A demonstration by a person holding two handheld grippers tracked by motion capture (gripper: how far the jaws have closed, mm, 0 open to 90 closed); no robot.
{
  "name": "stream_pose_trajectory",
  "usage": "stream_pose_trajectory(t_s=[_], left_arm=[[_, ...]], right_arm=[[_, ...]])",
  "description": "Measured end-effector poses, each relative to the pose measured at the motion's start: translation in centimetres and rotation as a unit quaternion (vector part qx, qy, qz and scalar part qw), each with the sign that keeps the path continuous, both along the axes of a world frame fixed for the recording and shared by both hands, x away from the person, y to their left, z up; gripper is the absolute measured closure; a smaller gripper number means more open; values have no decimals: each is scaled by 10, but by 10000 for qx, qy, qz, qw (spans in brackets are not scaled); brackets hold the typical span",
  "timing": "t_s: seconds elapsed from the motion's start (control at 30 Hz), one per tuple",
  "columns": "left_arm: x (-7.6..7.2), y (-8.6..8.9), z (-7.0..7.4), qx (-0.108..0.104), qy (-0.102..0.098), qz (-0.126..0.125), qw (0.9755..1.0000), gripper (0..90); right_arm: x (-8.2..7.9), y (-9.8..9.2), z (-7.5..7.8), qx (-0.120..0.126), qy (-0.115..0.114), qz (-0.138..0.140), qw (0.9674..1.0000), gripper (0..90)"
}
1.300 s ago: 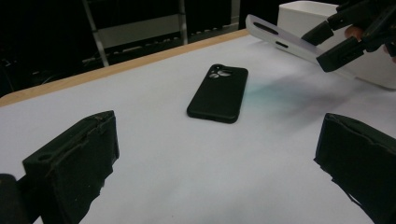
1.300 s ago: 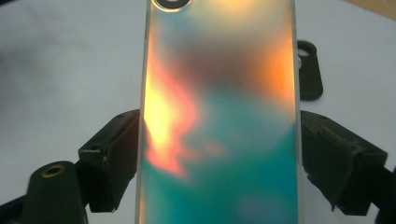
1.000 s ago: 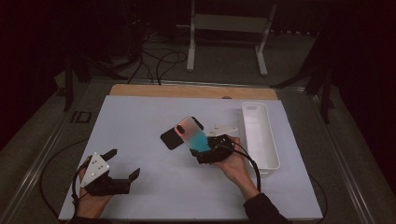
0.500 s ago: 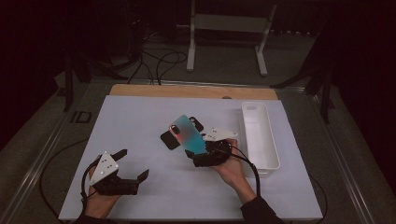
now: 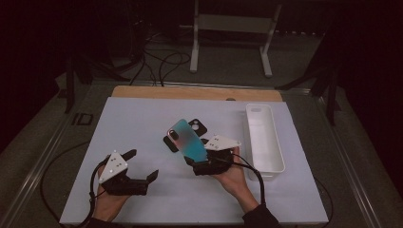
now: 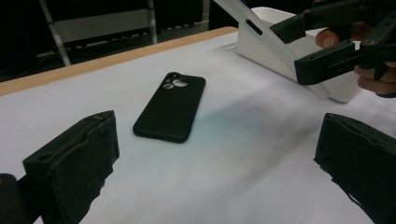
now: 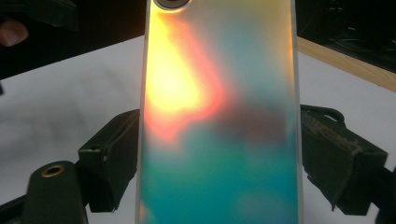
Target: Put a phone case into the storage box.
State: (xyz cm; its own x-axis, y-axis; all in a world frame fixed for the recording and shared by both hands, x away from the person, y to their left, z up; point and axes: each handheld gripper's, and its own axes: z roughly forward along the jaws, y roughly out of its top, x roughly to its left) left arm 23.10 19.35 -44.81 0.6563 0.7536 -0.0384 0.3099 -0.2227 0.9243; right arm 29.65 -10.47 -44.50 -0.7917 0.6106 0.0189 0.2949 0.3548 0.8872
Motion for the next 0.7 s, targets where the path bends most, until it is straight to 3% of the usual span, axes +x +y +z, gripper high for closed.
stream_pose_trajectory(t_s=[0.4, 0.7], left_arm=[[8, -10, 15, -209, 63, -70, 9997, 7], [20, -31, 25, -272, 60, -177, 9995, 8]], right_arm=[[-7, 0, 6, 127, -152, 24, 9998, 173], [-9, 0, 8, 211, -195, 54, 9996, 172]])
